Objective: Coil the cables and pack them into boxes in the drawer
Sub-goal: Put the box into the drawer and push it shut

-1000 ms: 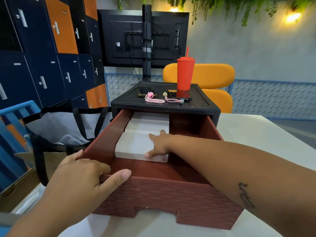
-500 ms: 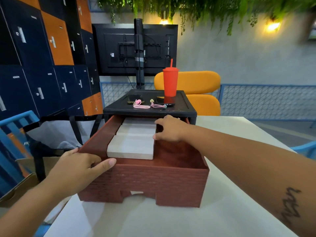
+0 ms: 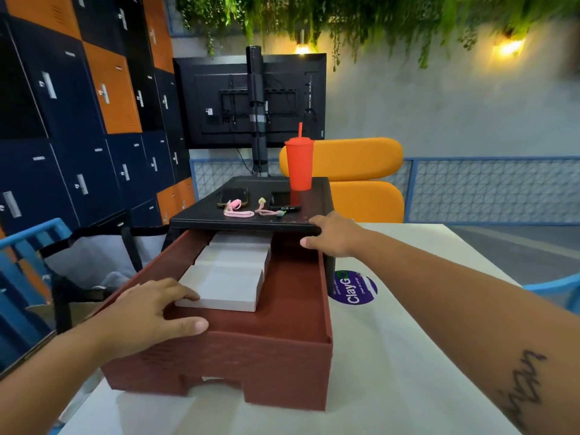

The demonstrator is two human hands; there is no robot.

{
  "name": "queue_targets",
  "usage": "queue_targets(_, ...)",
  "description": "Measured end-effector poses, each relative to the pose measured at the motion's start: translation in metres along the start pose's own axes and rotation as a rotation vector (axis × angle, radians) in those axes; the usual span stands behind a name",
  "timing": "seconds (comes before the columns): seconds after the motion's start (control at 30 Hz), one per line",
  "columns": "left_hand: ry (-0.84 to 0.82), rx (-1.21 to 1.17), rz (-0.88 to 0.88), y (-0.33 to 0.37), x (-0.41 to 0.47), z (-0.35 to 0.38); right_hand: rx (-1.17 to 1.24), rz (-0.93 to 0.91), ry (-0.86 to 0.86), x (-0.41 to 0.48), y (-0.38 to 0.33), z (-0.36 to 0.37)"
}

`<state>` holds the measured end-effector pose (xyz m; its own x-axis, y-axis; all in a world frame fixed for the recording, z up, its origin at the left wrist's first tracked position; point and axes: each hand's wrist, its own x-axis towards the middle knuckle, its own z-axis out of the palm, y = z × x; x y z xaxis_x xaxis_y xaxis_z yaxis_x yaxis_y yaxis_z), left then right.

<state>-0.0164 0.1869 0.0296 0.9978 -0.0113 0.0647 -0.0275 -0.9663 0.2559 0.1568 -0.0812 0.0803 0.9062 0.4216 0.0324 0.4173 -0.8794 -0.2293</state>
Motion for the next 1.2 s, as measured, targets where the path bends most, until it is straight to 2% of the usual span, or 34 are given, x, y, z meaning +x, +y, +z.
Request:
queue_targets(0.2, -0.124, -0.131, -0.01, -0.001, 0.008, 0.004, 0.129, 0.062, 0.026, 0.051, 0.024, 0.006)
queue_targets(0.33, -0.137, -0.185, -0.004, -0.009, 0.011, 0.007, 0.213, 0.114, 0.029, 0.086, 0.031, 0.018)
queue_targets(0.43, -0.147, -0.213, 0.005, -0.01, 0.011, 0.008, 0.446, 0.221, 0.078, 0.104, 0.035, 0.028)
queue_targets(0.53, -0.147, -0.207, 0.023, -0.013, 0.012, 0.007, 0.568, 0.305, 0.115, 0.11, 0.036, 0.033)
queue_targets(0.77, -0.31, -0.177, -0.066, -0.004, 0.011, -0.004, 0.647, 0.415, 0.045, 0.105, 0.032, 0.025)
queue_targets(0.93, -0.404, -0.126, -0.123, 0.002, 0.014, -0.01, 0.704, 0.525, 0.08, 0.106, 0.019, 0.014)
queue_targets(1.1, -0.388, -0.203, -0.141, 0.016, 0.016, -0.021, 0.664, 0.594, 0.103, 0.106, 0.014, 0.012)
queue_targets(1.2, -0.314, -0.23, -0.11, 0.019, 0.018, -0.022, 0.624, 0.621, 0.061, 0.11, 0.015, 0.012)
